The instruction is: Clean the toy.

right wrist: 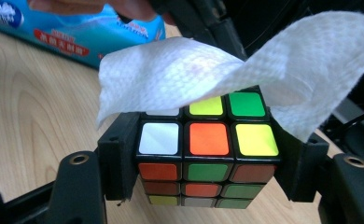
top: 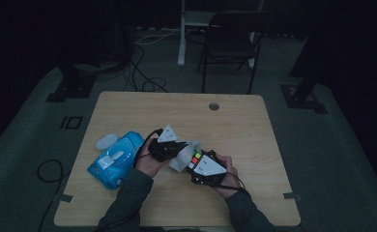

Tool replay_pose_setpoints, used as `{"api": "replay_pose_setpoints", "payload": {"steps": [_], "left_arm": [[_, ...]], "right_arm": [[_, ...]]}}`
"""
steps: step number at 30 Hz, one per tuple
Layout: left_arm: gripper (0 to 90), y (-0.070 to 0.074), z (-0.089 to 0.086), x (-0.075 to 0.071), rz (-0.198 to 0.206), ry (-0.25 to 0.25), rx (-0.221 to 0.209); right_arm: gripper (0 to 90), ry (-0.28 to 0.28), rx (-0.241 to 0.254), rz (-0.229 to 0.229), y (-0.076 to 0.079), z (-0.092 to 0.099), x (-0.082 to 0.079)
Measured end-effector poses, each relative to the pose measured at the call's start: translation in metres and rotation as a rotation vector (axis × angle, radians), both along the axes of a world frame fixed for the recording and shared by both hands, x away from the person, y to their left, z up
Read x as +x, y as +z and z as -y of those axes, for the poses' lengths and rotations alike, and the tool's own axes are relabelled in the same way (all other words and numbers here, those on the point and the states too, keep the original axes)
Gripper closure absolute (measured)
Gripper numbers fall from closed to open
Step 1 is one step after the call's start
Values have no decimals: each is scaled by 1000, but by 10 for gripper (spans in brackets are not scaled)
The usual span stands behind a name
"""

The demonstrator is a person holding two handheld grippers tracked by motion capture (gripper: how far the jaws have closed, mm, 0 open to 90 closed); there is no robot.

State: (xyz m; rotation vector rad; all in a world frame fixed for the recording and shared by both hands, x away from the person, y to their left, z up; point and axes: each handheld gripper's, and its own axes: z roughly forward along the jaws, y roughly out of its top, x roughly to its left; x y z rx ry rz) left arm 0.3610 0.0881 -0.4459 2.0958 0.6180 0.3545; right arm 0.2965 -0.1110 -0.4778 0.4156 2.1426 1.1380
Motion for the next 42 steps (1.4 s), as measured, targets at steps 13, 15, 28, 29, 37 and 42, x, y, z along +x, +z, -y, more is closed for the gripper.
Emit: {"api": "replay_pose_setpoints", "payload": {"steps": [13,15,28,29,37,42], "left_arm": [[877,-7,2,-2,-10,0,-1],[877,-9,2,-2,-15,-3,2],[877,-18,5,2,-42,-12,46],[877,-18,5,2,-42,-12,44],[877,-9,2,1,-23,-10,-2],[877,-6,0,0,-18,-9,-25]], "right_arm": [[341,-5,186,-137,6,19,12],[341,-4,188,-140,6,20,12],[341,15,220,-156,9,22,13],[341,16,221,-159,9,22,13],[341,16,205,-161,7,22,14],[341,21,200,-162,6,19,13]]}}
